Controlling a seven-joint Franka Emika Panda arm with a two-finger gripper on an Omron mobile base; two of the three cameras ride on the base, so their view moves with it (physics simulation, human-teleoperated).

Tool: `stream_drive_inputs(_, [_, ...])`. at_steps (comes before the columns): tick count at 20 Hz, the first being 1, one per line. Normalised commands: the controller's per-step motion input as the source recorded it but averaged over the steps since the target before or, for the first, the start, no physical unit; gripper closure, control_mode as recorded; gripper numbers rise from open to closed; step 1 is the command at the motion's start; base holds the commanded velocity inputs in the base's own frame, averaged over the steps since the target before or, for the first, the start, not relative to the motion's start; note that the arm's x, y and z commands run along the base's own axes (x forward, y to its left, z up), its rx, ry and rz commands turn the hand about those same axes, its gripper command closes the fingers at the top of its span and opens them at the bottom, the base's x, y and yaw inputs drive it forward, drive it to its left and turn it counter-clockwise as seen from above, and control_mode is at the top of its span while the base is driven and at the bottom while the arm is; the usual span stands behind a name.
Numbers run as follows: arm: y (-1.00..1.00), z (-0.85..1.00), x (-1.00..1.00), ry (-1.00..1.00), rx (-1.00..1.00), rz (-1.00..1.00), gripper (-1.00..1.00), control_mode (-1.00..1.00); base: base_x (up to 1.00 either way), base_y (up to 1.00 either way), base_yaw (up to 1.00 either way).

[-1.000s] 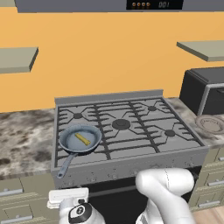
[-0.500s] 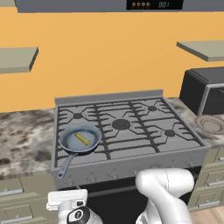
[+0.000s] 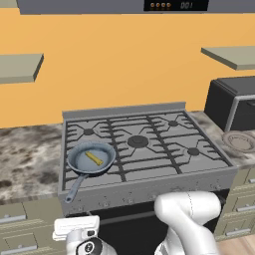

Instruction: Pick up the butter stick and place it in the pan. Then turn on the burner for the pan.

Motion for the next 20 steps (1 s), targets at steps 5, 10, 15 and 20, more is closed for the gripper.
stream_drive_inputs(5, [-0.08,0.0,0.0,-0.03,0.0,0.0,-1.0,-1.0,0.0,0.0,0.0])
stream_drive_inputs(10, [-0.03,0.0,0.0,-0.01,0.0,0.0,-1.0,-1.0,0.0,0.0,0.0])
stream_drive_inputs(15, [0.0,0.0,0.03,0.0,0.0,0.0,-1.0,-1.0,0.0,0.0,0.0])
stream_drive_inputs(20, [0.0,0.0,0.07,0.0,0.0,0.0,-1.0,-1.0,0.0,0.0,0.0])
